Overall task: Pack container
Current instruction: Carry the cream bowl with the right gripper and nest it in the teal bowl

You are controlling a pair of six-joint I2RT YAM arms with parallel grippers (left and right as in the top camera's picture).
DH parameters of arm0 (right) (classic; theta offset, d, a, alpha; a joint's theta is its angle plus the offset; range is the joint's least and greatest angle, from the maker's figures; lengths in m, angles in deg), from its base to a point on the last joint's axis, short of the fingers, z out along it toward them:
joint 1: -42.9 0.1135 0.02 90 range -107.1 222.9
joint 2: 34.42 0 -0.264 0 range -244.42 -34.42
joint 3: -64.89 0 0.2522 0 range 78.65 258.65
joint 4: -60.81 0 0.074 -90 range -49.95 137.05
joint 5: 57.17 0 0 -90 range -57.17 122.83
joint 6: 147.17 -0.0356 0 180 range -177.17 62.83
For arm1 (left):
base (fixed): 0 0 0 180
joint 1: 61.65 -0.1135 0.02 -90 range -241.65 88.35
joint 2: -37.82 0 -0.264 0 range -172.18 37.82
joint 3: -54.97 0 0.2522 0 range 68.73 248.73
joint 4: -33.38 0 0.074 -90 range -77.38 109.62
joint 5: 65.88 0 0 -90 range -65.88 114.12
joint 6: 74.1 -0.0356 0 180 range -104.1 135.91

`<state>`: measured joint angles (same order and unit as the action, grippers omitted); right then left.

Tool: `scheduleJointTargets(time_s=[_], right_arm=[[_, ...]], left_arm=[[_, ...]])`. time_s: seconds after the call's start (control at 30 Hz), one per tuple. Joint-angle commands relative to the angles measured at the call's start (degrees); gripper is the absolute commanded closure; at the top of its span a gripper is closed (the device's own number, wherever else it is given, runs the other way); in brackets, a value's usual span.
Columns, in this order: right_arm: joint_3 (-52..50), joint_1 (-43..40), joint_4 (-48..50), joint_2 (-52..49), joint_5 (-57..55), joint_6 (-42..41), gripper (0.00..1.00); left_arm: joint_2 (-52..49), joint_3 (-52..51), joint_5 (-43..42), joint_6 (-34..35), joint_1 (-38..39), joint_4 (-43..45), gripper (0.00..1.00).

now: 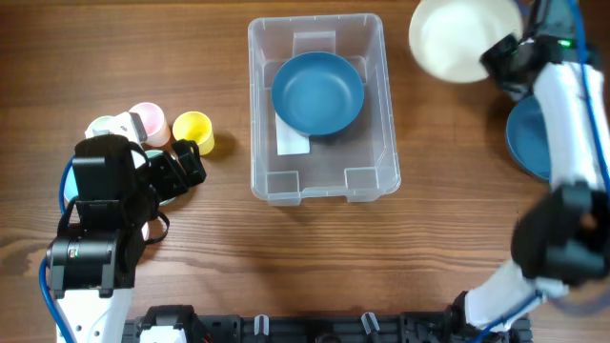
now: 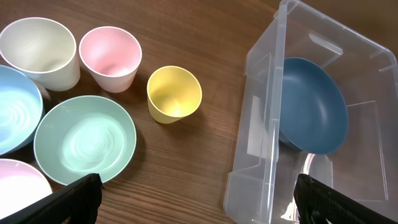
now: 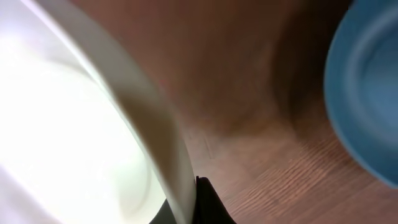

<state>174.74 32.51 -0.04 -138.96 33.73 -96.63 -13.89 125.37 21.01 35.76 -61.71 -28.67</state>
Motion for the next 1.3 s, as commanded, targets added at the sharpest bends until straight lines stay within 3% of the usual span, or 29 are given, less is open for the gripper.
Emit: scheduleJointTargets(time_s=[0.0,0.2,0.37,0.5,0.7,0.87,0.9,0.93,0.97,1.1,1.27], right_arm=[[0.7,3.9,1.3,12.0,1.8,10.0,0.96],[0.7,14.7,0.4,16.5,1.8,16.4,0.96],[1.0,23.4,0.7,12.4,1.7,18.5,0.96],[3.8,29.4,0.2,3.5,0.7,22.9,0.96],[4.1,30.8,3.4,-9.2,-1.1,21.7,0.96],[4.1,30.3,6.2,-11.4,-1.1,20.6,0.96],[4.2,30.1,6.3,-11.4,-1.1,20.8,0.93],[4.3,30.1,6.2,-11.4,-1.1,21.5,0.72],[4.4,30.1,5.9,-11.3,-1.1,21.7,0.58],[4.9,30.1,3.4,-7.8,-6.0,20.0,0.57],[5.5,24.9,-1.5,7.5,-13.2,8.7,0.48]], left_arm=[[-0.1,1.0,-0.7,0.1,0.2,0.0,0.0],[-0.1,1.0,-0.7,0.1,0.2,0.0,0.0],[-0.1,1.0,-0.7,0.1,0.2,0.0,0.0],[-0.1,1.0,-0.7,0.1,0.2,0.0,0.0],[-0.1,1.0,-0.7,0.1,0.2,0.0,0.0],[-0.1,1.0,-0.7,0.1,0.2,0.0,0.0],[-0.1,1.0,-0.7,0.1,0.2,0.0,0.0],[-0.1,1.0,-0.7,0.1,0.2,0.0,0.0],[-0.1,1.0,-0.7,0.1,0.2,0.0,0.0],[-0.1,1.0,-0.7,0.1,0.2,0.0,0.0],[-0.1,1.0,-0.7,0.1,0.2,0.0,0.0]])
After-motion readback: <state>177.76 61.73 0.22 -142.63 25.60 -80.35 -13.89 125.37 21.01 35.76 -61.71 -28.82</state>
